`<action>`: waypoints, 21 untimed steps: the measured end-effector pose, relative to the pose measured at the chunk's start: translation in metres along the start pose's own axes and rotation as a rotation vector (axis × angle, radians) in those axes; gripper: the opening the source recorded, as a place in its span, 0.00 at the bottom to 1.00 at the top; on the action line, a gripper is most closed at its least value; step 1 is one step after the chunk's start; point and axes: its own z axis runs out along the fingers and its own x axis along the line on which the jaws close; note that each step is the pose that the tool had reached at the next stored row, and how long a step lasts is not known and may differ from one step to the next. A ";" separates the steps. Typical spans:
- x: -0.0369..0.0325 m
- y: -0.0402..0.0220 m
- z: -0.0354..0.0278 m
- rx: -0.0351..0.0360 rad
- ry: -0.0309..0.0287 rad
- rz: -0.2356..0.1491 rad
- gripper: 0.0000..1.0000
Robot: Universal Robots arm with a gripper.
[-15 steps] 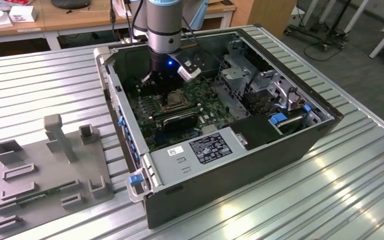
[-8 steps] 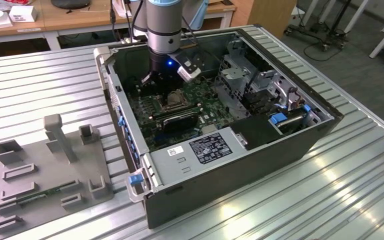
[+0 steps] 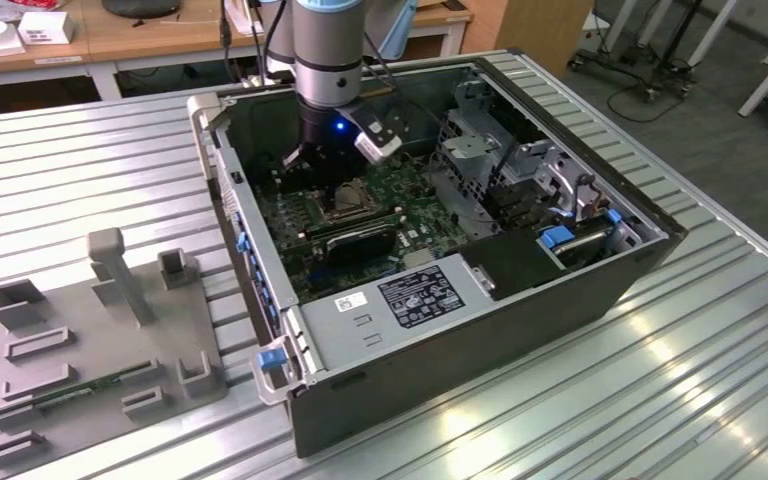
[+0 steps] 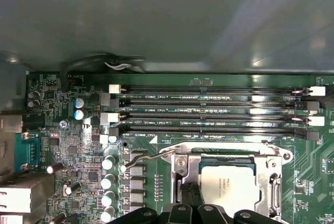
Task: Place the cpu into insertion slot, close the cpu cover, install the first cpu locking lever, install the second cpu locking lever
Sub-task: 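Close the cpu cover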
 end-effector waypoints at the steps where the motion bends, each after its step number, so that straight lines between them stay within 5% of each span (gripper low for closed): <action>1: -0.0002 0.0003 -0.0006 -0.0013 -0.0008 0.000 0.11; 21: -0.0002 -0.0003 -0.0243 -0.0012 -0.0008 0.000 0.11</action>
